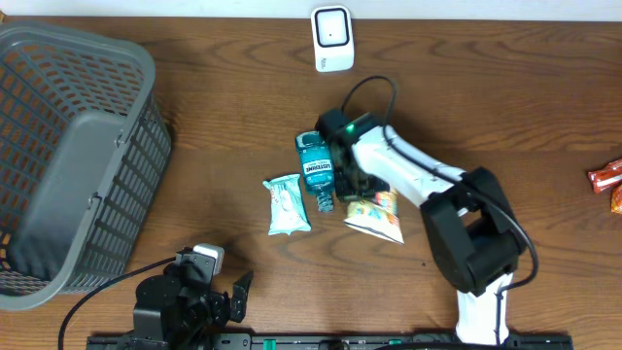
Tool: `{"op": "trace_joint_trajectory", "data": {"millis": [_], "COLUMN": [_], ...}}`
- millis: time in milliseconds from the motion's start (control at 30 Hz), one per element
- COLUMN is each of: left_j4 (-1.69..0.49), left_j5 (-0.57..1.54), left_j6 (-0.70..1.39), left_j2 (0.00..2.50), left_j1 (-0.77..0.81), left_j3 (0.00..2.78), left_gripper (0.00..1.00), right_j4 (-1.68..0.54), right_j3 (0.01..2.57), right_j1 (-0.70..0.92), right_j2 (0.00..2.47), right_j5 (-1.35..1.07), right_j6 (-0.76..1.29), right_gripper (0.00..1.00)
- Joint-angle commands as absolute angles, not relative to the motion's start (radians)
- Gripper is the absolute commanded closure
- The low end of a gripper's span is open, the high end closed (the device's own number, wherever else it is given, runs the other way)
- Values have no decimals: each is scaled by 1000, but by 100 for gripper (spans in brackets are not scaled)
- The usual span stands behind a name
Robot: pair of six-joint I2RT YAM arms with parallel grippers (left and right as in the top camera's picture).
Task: Scan the item barcode
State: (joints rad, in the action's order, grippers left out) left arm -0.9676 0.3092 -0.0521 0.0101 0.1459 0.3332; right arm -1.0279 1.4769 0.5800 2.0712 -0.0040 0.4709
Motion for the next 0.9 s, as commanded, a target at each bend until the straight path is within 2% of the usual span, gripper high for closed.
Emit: {"op": "trace_joint_trajectory", "data": {"millis": [0, 100, 333, 467, 600, 867], "left_j4": [-980, -980, -980, -980, -980, -980], "left_j5": [314, 314, 314, 314, 314, 314], "left_j6": [-51, -51, -51, -51, -51, -51], "left_j2": [6, 6, 6, 6, 6, 6], "left_j1": [146, 146, 146, 146, 146, 146], "left_j3": [335, 335, 335, 335, 335, 335], "left_gripper": [1, 1, 1, 1, 1, 1], "right_j4": [-987, -987, -970, -881, -713, -626], "right_j3": [1486, 1485, 1442, 1361, 1243, 1163], "right_j1": [562, 527, 442, 383, 301, 181], "right_j2": [1993, 1886, 1896, 1909, 1915, 1915], "right_j5": [-494, -630, -1014, -1164, -1448, -1561], "right_j6": [220, 130, -70, -87, -83, -101], "right_gripper": [99, 99, 99, 99, 99, 99]}}
